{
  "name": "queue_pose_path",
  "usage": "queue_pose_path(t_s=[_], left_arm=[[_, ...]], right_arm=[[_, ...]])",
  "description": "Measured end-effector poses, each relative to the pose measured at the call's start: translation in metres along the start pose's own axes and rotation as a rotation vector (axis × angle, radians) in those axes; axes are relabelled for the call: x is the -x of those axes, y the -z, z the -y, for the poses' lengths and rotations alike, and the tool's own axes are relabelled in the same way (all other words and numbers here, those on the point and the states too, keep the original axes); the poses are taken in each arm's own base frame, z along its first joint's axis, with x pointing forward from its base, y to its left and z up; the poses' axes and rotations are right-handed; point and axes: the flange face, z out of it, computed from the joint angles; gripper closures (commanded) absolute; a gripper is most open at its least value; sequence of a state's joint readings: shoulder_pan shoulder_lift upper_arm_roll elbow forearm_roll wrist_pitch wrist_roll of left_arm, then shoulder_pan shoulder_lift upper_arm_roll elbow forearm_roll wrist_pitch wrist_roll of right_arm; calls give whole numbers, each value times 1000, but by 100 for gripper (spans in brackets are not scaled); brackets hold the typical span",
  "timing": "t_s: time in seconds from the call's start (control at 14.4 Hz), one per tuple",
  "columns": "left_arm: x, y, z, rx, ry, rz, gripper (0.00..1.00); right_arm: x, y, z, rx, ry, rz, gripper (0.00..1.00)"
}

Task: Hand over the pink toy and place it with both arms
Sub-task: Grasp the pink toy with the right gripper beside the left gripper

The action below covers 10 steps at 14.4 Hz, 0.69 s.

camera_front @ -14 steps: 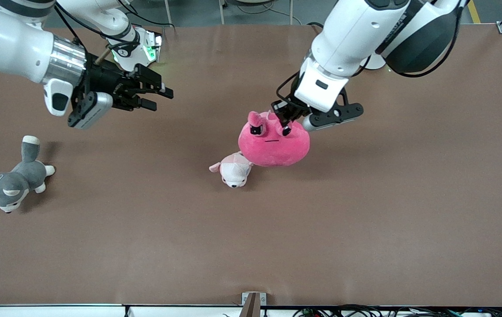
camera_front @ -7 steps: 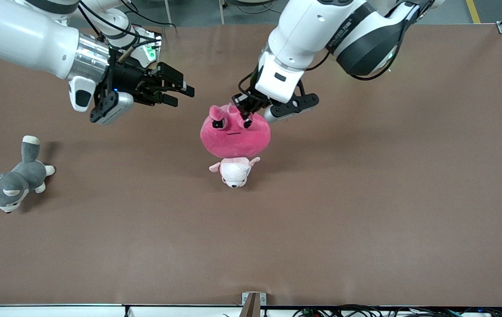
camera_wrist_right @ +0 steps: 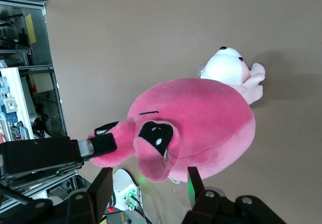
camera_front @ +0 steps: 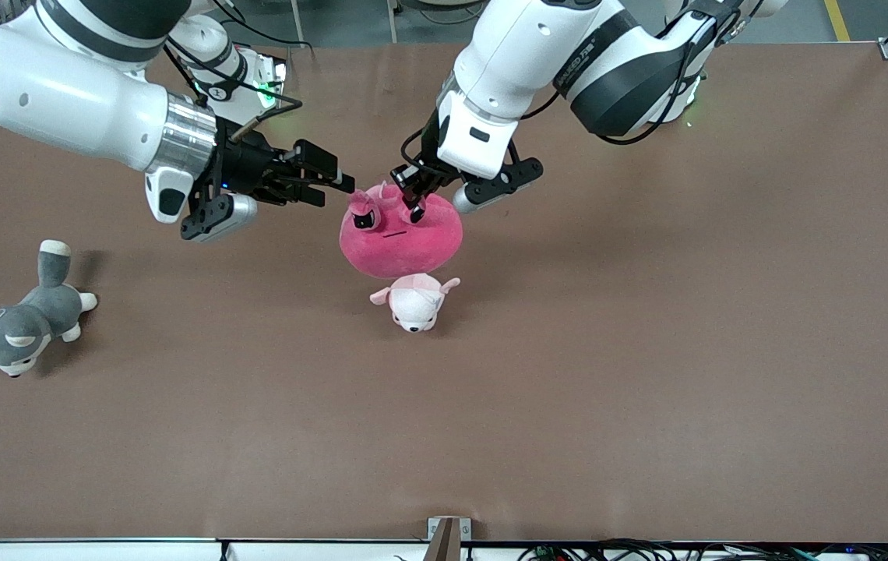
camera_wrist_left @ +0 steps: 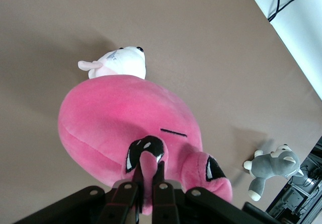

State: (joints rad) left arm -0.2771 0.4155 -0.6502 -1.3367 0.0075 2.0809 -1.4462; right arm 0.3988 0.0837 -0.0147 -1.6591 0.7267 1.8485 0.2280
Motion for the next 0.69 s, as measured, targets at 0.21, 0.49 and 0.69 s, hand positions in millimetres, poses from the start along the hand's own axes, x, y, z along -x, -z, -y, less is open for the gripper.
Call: queue_pose_path(t_s=[0.21, 0.49, 0.69], left_arm=[[-1, -1, 0, -1, 4, 1, 100], [-1, -2, 0, -1, 4, 2, 100], [-1, -2, 0, -1, 5, 2, 100]], right_arm=[[-2, -8, 0, 21, 7, -1, 32], [-1, -19, 3, 39, 19, 5, 33], [-4, -31, 4, 55, 27, -2, 36]])
